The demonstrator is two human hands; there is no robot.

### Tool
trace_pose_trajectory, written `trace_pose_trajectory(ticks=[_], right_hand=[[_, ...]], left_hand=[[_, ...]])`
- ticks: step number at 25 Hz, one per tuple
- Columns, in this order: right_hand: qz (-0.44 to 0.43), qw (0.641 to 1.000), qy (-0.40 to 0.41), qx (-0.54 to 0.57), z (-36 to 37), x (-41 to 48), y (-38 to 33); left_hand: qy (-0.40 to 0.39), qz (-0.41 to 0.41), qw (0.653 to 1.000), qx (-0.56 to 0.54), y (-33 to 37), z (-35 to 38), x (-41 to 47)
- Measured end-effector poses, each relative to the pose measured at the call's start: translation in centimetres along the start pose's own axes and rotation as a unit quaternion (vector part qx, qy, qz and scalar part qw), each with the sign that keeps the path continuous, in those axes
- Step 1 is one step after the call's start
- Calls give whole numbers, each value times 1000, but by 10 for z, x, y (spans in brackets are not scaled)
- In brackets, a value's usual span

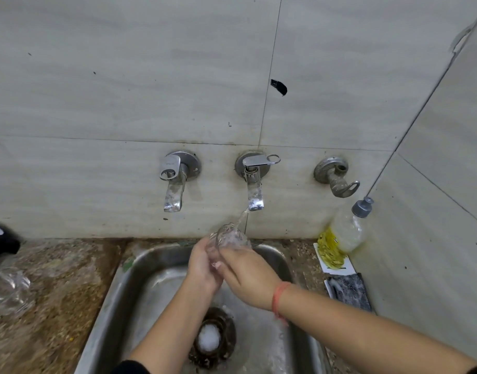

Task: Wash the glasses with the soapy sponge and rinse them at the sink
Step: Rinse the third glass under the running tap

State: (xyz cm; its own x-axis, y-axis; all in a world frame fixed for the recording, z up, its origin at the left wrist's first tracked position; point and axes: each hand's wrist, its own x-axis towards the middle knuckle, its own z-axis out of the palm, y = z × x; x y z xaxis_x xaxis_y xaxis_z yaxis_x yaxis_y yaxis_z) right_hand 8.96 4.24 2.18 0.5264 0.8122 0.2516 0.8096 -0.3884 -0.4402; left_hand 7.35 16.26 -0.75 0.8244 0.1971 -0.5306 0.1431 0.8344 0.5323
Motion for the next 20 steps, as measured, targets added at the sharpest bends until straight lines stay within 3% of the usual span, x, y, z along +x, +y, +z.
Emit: trace_pose_trajectory(ticks=[2, 3, 4, 8, 10, 12, 13, 15, 17, 18, 19, 20], right_hand=[[-202, 964, 15, -173, -4, -9, 28], [-246, 944, 21, -217, -7, -8, 42], [-238, 943, 28, -229, -6, -3, 46], [-40, 988, 46, -141, 11, 3, 2], [-113, 983, 13, -142, 4, -6, 7], [-222, 955, 51, -192, -6, -11, 22], [-228, 953, 88, -178, -11, -7, 26], [-115, 979, 139, -94, -19, 7, 21], [94, 982, 159, 37, -23, 20, 14], [181, 961, 168, 126, -23, 21, 12], [258, 917, 192, 236, -22, 22, 15], [338, 843, 222, 355, -21, 21, 18]], left_hand=[[-24, -52, 997, 49, 11, -5, -6], [-32, -66, 996, 51, 13, -4, -8], [-44, -63, 997, 22, 14, 1, -11], [-78, -19, 993, -92, 0, 17, -7], [-71, -54, 995, -40, 9, 8, -10], [-93, -122, 988, 14, 16, 0, -16], [-107, -149, 982, 52, 17, -1, -20], [-108, -154, 972, 139, 12, 1, -17], [-99, -102, 983, 119, 7, 10, -11], [-97, -67, 990, 79, 6, 16, -7], [-80, -24, 994, 70, 7, 23, -3], [-60, 19, 992, 108, 6, 30, 2]])
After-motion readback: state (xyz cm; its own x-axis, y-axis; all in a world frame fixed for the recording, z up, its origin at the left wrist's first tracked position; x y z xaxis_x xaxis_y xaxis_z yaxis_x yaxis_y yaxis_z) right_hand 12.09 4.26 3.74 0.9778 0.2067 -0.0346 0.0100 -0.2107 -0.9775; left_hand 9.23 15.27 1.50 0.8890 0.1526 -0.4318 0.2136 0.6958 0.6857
